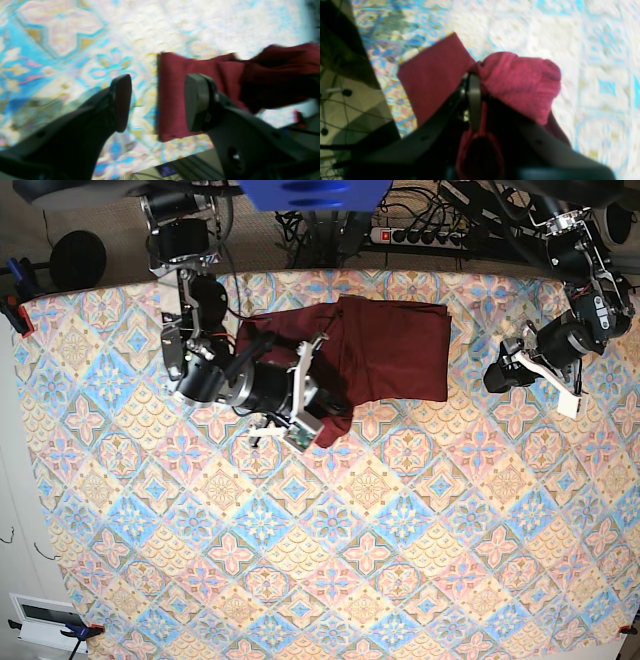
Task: Layout the t-shirt on the table in an organized manner, then fold the t-shirt properly
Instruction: 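Grasp the strip's end with the right gripper and fold it toward the left gripper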
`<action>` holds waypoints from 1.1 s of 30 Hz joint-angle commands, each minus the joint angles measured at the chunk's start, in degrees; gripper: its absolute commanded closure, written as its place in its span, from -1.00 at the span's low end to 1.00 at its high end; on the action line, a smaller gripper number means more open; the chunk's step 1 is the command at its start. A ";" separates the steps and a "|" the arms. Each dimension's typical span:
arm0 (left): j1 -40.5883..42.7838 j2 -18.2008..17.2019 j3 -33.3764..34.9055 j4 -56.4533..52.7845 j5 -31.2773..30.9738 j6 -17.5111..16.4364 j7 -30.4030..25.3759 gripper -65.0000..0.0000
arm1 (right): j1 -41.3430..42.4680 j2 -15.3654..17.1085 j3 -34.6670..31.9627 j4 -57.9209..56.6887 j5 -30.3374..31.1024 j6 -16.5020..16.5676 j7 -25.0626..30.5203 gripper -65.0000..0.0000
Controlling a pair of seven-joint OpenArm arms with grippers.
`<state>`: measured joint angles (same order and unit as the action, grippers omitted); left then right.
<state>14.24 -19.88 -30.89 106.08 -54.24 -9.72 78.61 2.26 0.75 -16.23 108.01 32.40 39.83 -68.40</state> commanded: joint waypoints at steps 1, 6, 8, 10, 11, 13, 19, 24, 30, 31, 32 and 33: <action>-0.48 -0.03 -0.36 0.77 -0.05 -0.09 -0.76 0.03 | 0.86 -0.45 -0.61 0.96 1.31 0.17 1.46 0.99; -0.57 1.55 -0.36 0.77 3.47 -0.09 -0.76 0.03 | 1.91 -2.03 -4.65 0.79 1.22 0.17 2.69 0.99; -0.57 2.08 -0.36 0.77 3.56 -0.09 -0.76 0.03 | 2.00 -2.64 -6.06 0.70 0.61 0.17 3.74 0.99; -0.57 2.16 -0.36 0.77 3.56 -0.09 -0.76 0.03 | 2.09 -3.26 -7.38 0.61 -2.03 0.17 4.18 0.99; -0.57 2.16 -0.27 0.77 3.56 -0.09 -0.76 0.03 | 2.44 -3.70 -8.34 0.61 -3.70 0.17 4.53 0.99; -0.57 2.16 -0.27 0.77 3.56 -0.09 -0.76 0.03 | 3.76 -3.96 -11.33 0.52 -7.22 0.17 5.41 0.99; -0.57 2.16 -0.18 0.77 3.56 -0.09 -0.76 0.03 | 4.46 -3.96 -18.01 -3.35 -15.92 0.17 10.16 0.99; -0.57 2.16 -0.09 0.77 3.38 -0.17 -0.76 0.03 | 4.46 -3.96 -23.29 -4.75 -21.46 0.17 14.12 0.99; -0.57 2.25 -0.01 0.77 3.21 -0.26 -0.76 0.03 | 4.46 -3.96 -24.87 -7.21 -23.74 0.17 16.49 0.63; -0.57 2.25 -0.01 0.77 3.21 -0.35 -0.76 0.03 | 4.46 -3.96 -24.61 -7.57 -23.74 0.17 17.19 0.53; -0.57 2.25 -0.01 0.77 3.21 -0.44 -0.76 0.03 | 4.46 -3.96 -24.08 -7.65 -23.74 0.17 18.07 0.43; -0.57 2.25 -0.01 0.77 3.12 -0.44 -0.76 0.03 | 4.46 -3.96 -23.20 -7.57 -23.74 0.17 18.86 0.35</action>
<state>14.11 -16.84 -30.68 106.02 -50.09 -9.93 78.63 5.52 -2.59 -39.72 99.31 7.77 40.07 -51.16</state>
